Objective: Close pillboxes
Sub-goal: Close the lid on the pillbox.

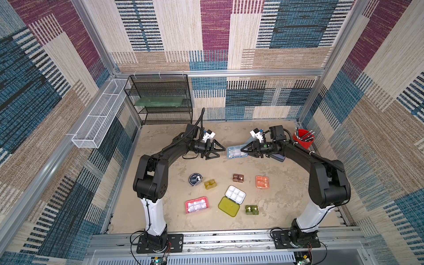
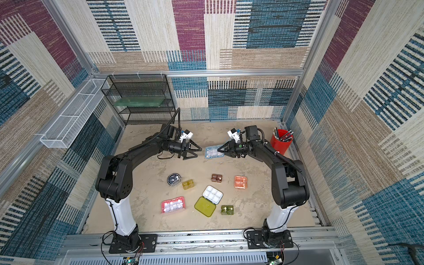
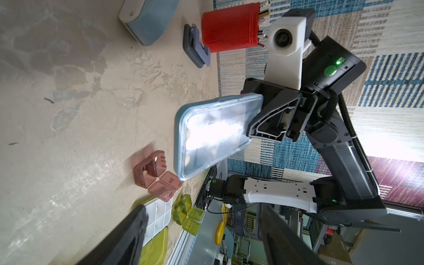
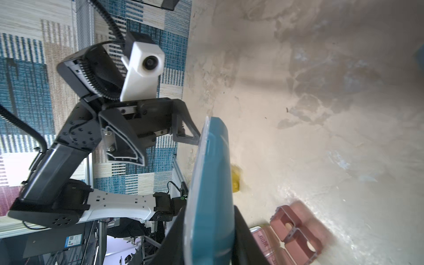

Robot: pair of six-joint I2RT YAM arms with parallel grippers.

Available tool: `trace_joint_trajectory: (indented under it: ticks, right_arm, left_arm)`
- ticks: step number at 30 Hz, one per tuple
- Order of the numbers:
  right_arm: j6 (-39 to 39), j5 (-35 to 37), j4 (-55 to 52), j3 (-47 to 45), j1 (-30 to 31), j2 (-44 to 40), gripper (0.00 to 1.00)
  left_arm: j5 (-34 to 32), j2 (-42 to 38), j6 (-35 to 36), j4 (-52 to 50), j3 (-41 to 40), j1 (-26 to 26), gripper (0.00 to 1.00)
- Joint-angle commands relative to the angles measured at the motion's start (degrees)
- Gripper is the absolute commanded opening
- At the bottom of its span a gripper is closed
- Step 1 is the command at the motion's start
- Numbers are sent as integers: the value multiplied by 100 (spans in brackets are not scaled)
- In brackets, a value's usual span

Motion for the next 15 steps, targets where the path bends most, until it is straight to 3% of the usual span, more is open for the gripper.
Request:
trace_joint_trajectory:
  ticks: [1, 10, 15]
  right_arm:
    - [276, -398, 90, 235, 72, -117, 31]
    - [646, -434, 330, 556, 371, -168, 31]
    - [803, -357, 500, 555, 454, -188, 31]
  left_arm:
    - [204, -70, -443, 653, 90, -4, 80]
    - [308, -55, -1599, 2021, 217, -128, 79]
    - [402, -87, -1685, 2102, 290, -287, 75]
